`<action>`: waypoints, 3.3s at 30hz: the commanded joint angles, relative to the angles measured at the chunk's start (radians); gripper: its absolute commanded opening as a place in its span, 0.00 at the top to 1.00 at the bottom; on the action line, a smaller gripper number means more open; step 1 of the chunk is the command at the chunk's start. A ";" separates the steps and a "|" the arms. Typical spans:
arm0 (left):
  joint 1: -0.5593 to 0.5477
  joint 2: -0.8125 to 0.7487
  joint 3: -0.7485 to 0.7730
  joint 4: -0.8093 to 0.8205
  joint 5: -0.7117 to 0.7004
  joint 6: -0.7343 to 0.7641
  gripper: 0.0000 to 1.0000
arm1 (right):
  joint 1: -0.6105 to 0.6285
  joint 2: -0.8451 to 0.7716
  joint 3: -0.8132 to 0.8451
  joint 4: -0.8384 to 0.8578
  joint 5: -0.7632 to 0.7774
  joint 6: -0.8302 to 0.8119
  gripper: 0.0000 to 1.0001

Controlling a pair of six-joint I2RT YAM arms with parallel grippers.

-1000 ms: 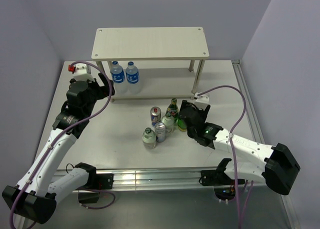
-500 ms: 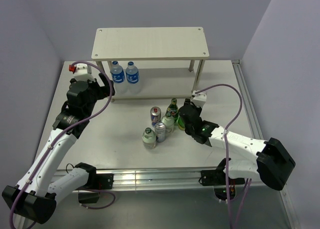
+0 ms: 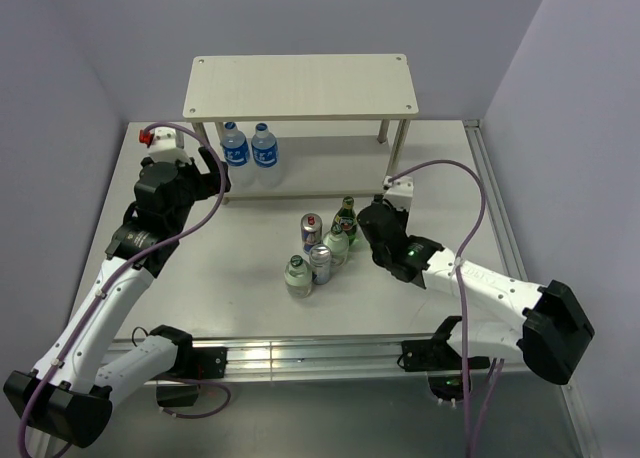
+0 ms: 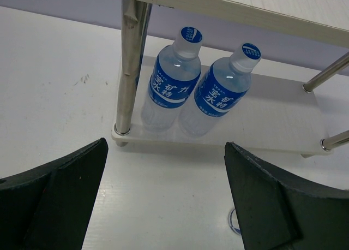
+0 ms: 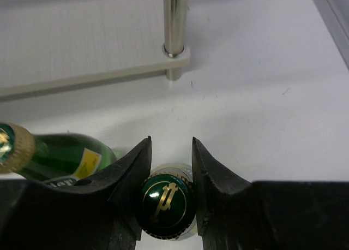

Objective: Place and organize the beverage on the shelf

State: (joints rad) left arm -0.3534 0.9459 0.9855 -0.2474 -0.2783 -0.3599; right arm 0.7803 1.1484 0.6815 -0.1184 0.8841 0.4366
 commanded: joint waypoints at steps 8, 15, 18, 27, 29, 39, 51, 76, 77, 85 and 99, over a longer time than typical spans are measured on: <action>-0.006 -0.018 -0.004 0.025 -0.002 0.019 0.05 | -0.099 0.049 0.263 0.201 0.055 -0.144 1.00; -0.006 -0.019 -0.004 0.028 0.004 0.018 0.05 | -0.162 0.187 0.395 0.281 0.015 -0.194 1.00; -0.006 -0.016 -0.004 0.030 0.005 0.018 0.05 | -0.180 0.243 0.457 0.293 -0.002 -0.202 1.00; -0.009 -0.015 -0.007 0.030 0.010 0.018 0.05 | -0.191 0.375 0.570 0.359 -0.008 -0.202 1.00; -0.009 -0.015 -0.008 0.031 0.008 0.019 0.05 | -0.193 0.411 0.595 0.375 -0.005 -0.205 1.00; -0.030 -0.013 -0.013 0.031 -0.005 0.025 0.05 | -0.200 0.524 0.630 0.531 0.029 -0.219 1.00; -0.036 -0.010 -0.013 0.031 -0.012 0.029 0.05 | -0.204 0.623 0.651 0.654 0.073 -0.246 1.00; -0.036 -0.012 -0.015 0.028 -0.024 0.035 0.05 | -0.202 0.633 0.664 0.453 0.044 -0.180 0.13; -0.036 -0.012 -0.013 0.028 -0.025 0.035 0.05 | -0.204 0.622 0.652 0.451 0.047 -0.177 0.12; -0.036 -0.010 -0.013 0.028 -0.036 0.036 0.05 | -0.204 0.498 0.556 0.412 -0.077 -0.182 0.06; -0.036 -0.004 -0.013 0.025 -0.055 0.044 0.05 | -0.196 0.240 0.379 0.266 -0.244 -0.124 0.04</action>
State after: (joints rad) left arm -0.3859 0.9463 0.9703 -0.2497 -0.3141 -0.3336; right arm 0.5819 1.4891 1.1000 0.1722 0.6624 0.2840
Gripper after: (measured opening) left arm 0.952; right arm 0.962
